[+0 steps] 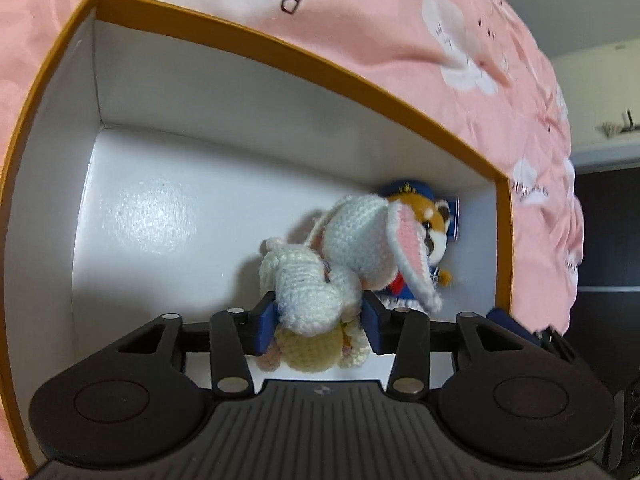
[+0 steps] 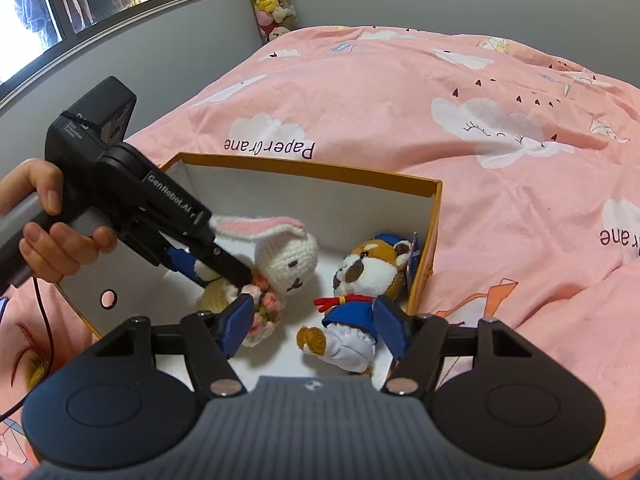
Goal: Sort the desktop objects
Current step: 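Lower the raccoon plush into the box and open the right gripper while the left carries the bunny, then lower the crocheted bunny into the box and open the left gripper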
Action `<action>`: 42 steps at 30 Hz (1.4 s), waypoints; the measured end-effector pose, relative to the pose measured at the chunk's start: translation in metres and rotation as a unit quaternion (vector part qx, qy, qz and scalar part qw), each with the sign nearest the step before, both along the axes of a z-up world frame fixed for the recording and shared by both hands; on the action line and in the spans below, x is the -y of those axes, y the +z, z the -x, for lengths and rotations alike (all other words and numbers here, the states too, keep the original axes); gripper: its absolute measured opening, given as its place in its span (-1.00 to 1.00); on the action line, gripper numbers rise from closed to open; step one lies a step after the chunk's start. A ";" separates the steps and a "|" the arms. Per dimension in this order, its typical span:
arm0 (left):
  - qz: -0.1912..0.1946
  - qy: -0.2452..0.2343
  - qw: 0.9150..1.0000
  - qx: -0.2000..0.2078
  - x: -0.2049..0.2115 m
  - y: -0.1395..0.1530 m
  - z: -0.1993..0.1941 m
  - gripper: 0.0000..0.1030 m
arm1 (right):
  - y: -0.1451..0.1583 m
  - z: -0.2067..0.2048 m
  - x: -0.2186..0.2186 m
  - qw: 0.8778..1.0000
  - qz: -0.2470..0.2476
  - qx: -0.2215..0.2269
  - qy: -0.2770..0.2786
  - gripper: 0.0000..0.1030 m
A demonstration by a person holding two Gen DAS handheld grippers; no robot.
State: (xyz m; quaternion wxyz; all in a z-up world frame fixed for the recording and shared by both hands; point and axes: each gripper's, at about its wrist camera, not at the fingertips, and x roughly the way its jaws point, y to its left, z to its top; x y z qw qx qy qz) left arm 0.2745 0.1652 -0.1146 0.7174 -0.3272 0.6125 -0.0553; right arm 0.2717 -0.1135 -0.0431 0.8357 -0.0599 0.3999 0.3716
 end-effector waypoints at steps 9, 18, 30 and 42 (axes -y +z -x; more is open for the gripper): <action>-0.162 -0.061 0.981 0.081 0.024 0.036 0.002 0.23 | 0.003 0.005 -0.002 1.000 0.007 0.012 0.005 0.33; -0.245 -0.200 0.934 0.163 0.069 0.061 0.030 0.33 | 0.005 0.008 -0.003 1.000 0.009 0.020 0.007 0.33; -0.351 -0.377 0.835 0.195 0.142 0.025 0.031 0.33 | 0.005 0.010 0.001 0.999 0.019 0.027 0.004 0.33; -0.208 -0.250 0.934 0.150 0.103 0.020 0.001 -0.14 | 0.008 0.010 0.007 0.999 0.013 0.030 0.002 0.33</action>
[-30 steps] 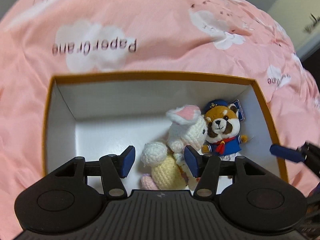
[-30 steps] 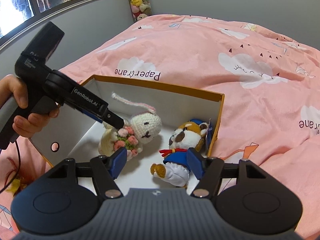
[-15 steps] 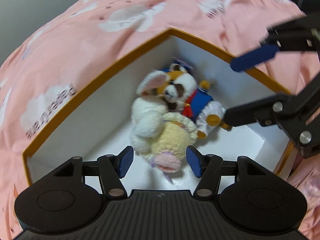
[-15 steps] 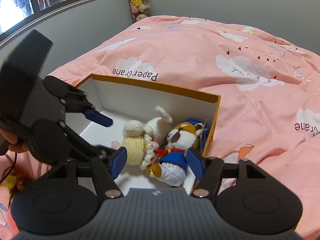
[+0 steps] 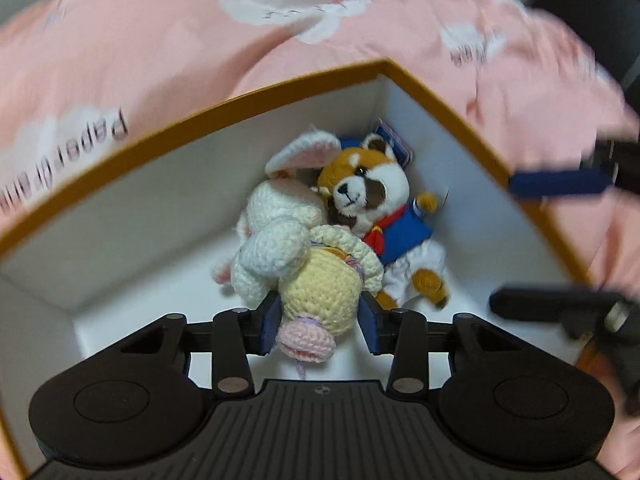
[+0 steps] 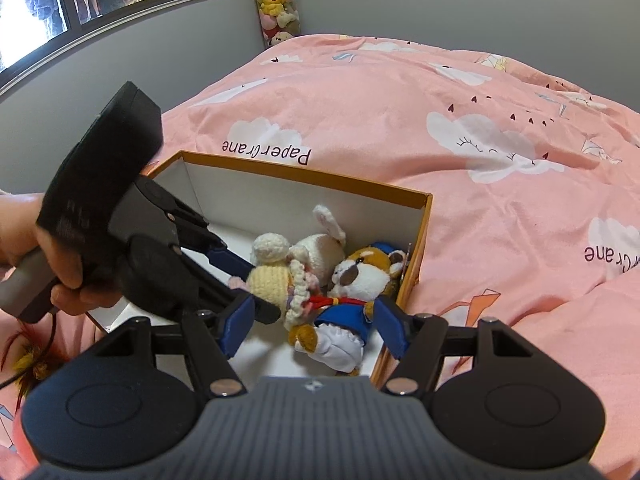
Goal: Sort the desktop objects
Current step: 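Lower the crocheted bunny into the box and open the left gripper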
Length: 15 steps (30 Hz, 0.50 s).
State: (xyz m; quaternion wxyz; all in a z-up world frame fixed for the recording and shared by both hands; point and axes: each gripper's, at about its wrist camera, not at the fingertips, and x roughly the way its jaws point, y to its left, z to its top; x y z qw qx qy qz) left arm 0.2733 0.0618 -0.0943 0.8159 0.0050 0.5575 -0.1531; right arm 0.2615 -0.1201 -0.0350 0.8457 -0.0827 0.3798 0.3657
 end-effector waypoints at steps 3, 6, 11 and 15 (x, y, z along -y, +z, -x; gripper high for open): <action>0.051 0.031 0.998 -0.017 -0.011 -0.002 -0.004 -0.14 | 0.001 0.000 0.000 1.000 0.006 0.009 -0.005 0.24; 0.052 0.038 0.998 -0.026 -0.010 -0.006 -0.009 -0.14 | 0.001 -0.002 0.002 1.000 0.004 0.004 -0.006 0.25; 0.033 0.036 0.998 -0.041 -0.001 -0.009 -0.013 -0.10 | -0.001 -0.001 -0.002 1.000 0.019 0.002 -0.006 0.23; 0.028 0.033 0.998 -0.047 0.000 -0.011 -0.013 -0.04 | 0.001 0.001 -0.002 1.000 0.023 0.005 -0.003 0.23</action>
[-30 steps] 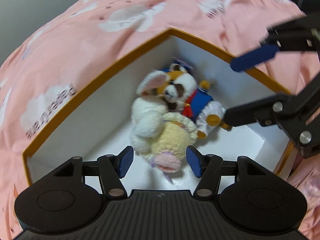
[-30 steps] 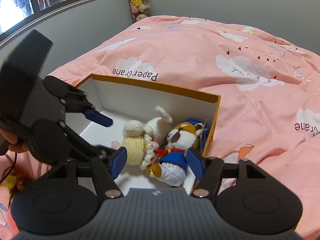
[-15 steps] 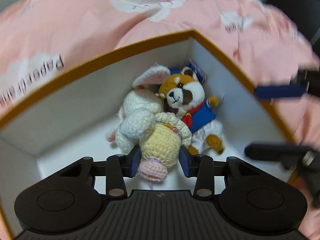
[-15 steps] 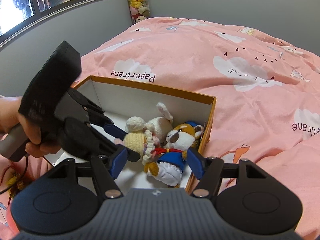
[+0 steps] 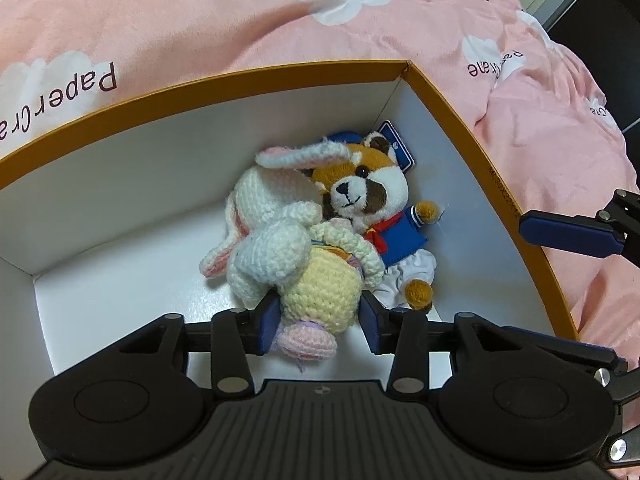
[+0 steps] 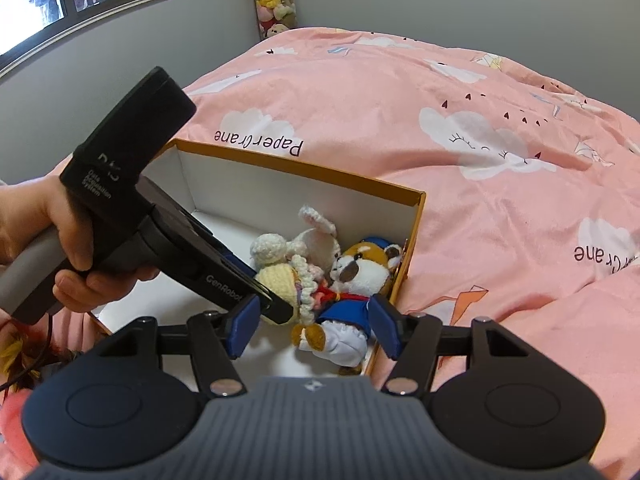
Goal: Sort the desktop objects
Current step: 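Lower the crocheted bunny into the box and open the left gripper, then withdraw both grippers from the box toward the remaining pile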
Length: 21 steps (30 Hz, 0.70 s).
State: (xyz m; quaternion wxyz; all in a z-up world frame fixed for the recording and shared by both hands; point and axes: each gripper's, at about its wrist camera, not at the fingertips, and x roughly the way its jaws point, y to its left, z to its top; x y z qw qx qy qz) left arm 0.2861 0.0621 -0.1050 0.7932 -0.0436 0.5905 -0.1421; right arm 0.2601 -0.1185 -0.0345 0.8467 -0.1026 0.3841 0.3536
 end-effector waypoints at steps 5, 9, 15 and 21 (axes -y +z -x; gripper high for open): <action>-0.030 -0.010 0.999 0.008 0.004 0.009 0.009 0.12 | 0.003 0.004 0.003 1.000 -0.001 0.002 0.005 0.31; -0.036 0.001 0.999 0.023 0.001 0.022 0.017 0.18 | 0.007 0.011 0.005 1.000 0.004 0.014 0.004 0.34; -0.044 0.021 0.996 0.080 -0.004 0.064 0.046 0.20 | 0.021 0.025 0.015 0.999 -0.018 0.028 -0.005 0.36; -0.045 0.042 0.987 0.149 -0.001 0.114 0.096 0.21 | 0.035 0.049 0.022 0.998 -0.050 0.046 -0.010 0.43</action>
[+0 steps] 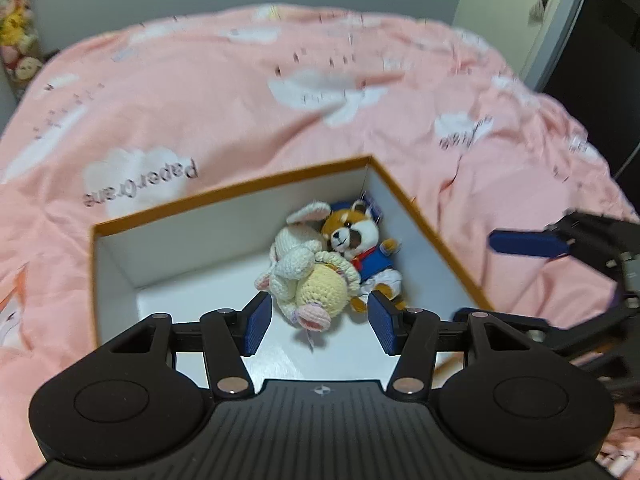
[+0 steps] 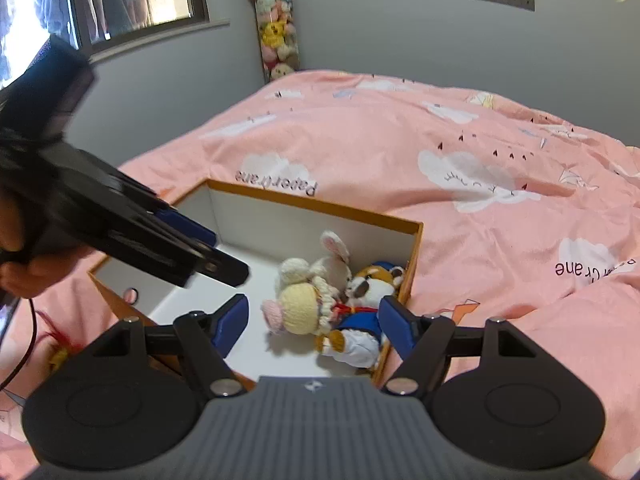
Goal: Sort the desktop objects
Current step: 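Withdraw both grippers from the box toward the remaining pile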
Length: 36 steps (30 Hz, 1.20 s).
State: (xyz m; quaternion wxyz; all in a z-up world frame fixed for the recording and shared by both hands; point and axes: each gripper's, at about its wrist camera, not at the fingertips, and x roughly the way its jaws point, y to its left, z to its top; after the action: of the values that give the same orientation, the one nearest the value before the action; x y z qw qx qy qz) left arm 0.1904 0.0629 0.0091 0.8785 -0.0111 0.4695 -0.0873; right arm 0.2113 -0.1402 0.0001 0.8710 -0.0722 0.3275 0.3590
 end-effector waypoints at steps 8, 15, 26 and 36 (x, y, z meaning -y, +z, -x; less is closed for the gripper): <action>0.022 0.044 0.998 0.043 -0.010 0.022 0.079 0.21 | -0.002 0.032 0.002 0.998 -0.044 -0.037 0.014 0.42; 0.029 0.095 0.995 0.021 -0.020 -0.003 0.132 0.21 | -0.013 0.051 0.002 0.999 -0.023 -0.046 0.018 0.50; 0.001 0.088 0.996 -0.012 -0.002 -0.035 0.171 0.23 | -0.030 0.073 0.046 0.993 0.018 -0.110 -0.040 0.52; 0.009 0.093 0.995 -0.019 -0.005 -0.042 0.182 0.23 | -0.050 0.087 0.046 0.987 0.058 -0.144 -0.037 0.03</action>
State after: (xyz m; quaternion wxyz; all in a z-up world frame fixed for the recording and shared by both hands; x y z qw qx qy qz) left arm 0.0084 0.0677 -0.0328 0.8739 -0.0644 0.4818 -0.0089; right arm 0.1242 -0.1860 -0.0498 0.8215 -0.0580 0.4725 0.3139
